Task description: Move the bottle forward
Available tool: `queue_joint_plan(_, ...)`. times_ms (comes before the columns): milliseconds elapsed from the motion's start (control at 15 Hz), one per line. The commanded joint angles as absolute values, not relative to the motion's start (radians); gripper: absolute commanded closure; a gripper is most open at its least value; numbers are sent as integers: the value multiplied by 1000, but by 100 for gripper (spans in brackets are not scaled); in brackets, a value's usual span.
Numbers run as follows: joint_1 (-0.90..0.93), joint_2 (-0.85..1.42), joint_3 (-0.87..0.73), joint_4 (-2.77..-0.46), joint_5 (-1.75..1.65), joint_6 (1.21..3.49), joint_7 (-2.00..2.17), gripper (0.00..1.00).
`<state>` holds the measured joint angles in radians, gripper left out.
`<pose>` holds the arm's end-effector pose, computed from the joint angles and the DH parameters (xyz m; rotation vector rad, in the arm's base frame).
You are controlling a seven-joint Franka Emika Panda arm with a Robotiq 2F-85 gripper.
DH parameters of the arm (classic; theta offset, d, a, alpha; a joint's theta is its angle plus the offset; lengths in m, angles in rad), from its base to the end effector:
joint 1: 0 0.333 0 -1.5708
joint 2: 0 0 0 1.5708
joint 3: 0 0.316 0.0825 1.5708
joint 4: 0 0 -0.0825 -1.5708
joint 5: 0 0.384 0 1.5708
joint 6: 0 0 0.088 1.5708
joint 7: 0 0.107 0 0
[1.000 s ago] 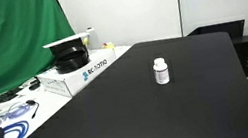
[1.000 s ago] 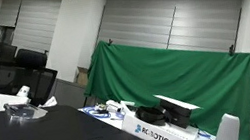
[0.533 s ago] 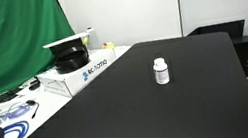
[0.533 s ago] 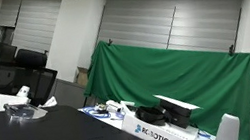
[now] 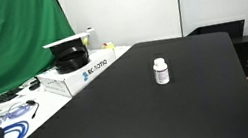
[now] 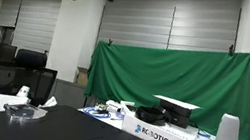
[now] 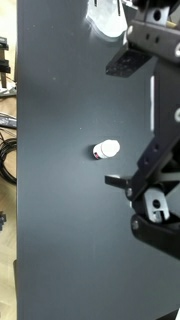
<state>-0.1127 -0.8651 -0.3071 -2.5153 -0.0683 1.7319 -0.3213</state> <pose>0.2718 -0.1467 0.5390 -2.9995 -0.0120 -0.1611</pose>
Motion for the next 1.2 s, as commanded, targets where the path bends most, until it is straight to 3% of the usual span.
queue_joint_plan(0,-61,-726,-286,-2509,-57,1860,-332,0)
queue_joint_plan(533,-3,-327,-157,-2468,-86,2193,-314,0)
queue_joint_plan(733,-6,-215,-125,-2426,-67,2207,-302,0)
queue_joint_plan(1133,-16,-264,-119,-2484,-64,2245,-328,0)
